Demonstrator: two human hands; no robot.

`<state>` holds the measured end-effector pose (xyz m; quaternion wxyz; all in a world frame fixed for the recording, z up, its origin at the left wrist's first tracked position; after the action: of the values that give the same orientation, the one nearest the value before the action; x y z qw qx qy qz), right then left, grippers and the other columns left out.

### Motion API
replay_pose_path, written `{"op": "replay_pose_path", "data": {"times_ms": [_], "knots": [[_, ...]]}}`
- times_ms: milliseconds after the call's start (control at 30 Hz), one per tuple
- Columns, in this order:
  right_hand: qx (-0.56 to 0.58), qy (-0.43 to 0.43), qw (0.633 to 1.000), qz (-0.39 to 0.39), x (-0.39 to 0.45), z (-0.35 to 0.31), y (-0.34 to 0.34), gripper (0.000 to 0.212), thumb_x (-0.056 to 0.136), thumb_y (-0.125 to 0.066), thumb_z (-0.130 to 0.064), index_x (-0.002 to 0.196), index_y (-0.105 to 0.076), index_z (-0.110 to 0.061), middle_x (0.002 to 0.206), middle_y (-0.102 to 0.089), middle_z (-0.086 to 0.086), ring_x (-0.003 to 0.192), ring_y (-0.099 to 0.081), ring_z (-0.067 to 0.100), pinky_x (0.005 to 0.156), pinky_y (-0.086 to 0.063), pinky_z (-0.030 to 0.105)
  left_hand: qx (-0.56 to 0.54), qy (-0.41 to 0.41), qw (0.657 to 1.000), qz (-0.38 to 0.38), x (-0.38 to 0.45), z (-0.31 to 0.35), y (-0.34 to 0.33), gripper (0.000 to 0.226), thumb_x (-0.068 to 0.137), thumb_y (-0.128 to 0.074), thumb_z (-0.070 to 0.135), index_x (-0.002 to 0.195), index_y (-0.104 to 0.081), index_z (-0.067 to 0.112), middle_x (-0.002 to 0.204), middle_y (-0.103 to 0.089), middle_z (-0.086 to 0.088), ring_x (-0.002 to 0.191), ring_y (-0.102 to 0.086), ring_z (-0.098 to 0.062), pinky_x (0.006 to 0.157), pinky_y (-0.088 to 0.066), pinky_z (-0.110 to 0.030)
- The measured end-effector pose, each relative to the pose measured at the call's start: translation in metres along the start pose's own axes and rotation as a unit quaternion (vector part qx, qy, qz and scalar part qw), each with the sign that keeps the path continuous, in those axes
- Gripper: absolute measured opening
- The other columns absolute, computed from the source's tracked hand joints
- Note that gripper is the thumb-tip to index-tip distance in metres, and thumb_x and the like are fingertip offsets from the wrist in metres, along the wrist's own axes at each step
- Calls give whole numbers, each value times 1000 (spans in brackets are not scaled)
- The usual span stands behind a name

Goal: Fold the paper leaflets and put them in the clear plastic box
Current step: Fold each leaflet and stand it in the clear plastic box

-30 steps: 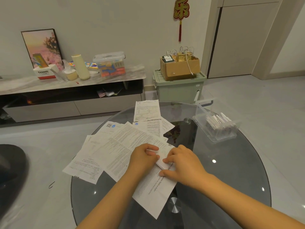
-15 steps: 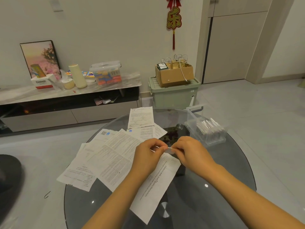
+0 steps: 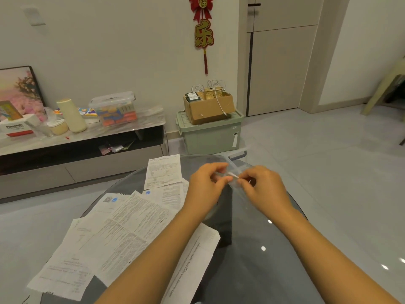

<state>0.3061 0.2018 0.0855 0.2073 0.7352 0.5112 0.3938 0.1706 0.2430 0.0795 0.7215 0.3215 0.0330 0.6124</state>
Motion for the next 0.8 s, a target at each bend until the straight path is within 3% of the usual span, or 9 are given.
{"op": "replay_pose_path", "data": {"times_ms": [67,133,200,233,300,434,567,667,800], "knots": [[2,-33,998,58,10,23,20,11,87,-62,-15,85,-72,-13,80,-65,0,74,-58,15,71,-50,34,-3,-6,1000,-23,16,9,-19,28,89,-63,20,117,-62,18,109,-61,4,83,-55,1,72,-42,0],[-3,-59,993,102,16,44,34,12,87,-61,-13,85,-72,-12,82,-66,2,77,-59,18,69,-48,30,34,-36,997,-60,28,18,-40,22,93,-55,22,113,-63,18,112,-62,4,91,-54,0,84,-42,-9],[-16,-83,987,138,22,64,46,11,88,-61,-14,87,-71,-10,84,-67,4,78,-59,19,70,-47,29,119,-97,981,-117,37,28,-68,25,95,-47,21,111,-66,21,115,-63,7,108,-51,-6,104,-30,-28],[-22,-97,984,148,25,74,51,11,88,-61,-14,88,-71,-9,85,-67,5,78,-60,20,70,-48,30,161,-124,967,-151,42,31,-85,30,94,-42,23,112,-66,21,119,-63,8,114,-49,-9,106,-23,-31],[-20,-121,981,150,28,88,52,10,87,-63,-15,89,-70,-8,85,-68,6,78,-61,22,71,-50,32,228,-166,936,-211,47,35,-111,46,87,-30,30,116,-64,21,124,-61,7,118,-47,-9,104,-17,-30],[-30,-157,979,126,34,105,44,10,86,-65,-18,88,-69,-9,83,-68,6,75,-60,21,66,-46,27,286,-232,887,-278,51,36,-148,62,78,-17,35,116,-63,18,122,-61,4,112,-48,-16,96,-23,-32],[-61,-166,977,122,38,110,43,7,85,-63,-13,82,-67,-8,83,-65,7,74,-59,22,63,-46,28,293,-232,875,-307,53,28,-160,60,78,-18,34,116,-62,20,120,-61,0,103,-49,-18,92,-33,-38],[-87,-170,975,115,40,111,39,8,84,-61,-11,80,-67,-7,85,-63,10,74,-58,25,61,-45,28,313,-222,870,-311,53,24,-161,63,81,-13,35,120,-61,20,120,-59,-1,100,-45,-17,91,-33,-37],[-133,-182,969,98,41,108,37,11,84,-58,-8,81,-68,-5,83,-65,10,73,-59,26,60,-48,30,320,-222,873,-294,55,22,-159,69,79,-6,40,108,-64,15,111,-57,-3,95,-40,-17,87,-31,-35]]}}
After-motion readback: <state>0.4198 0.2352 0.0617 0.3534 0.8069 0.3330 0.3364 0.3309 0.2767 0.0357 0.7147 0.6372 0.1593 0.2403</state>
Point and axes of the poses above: each hand's wrist, its own x-axis towards the middle knuckle, its own y-axis out of the back of the hand, z = x × y, the point moved 10 cm from there along x, towards the middle knuckle
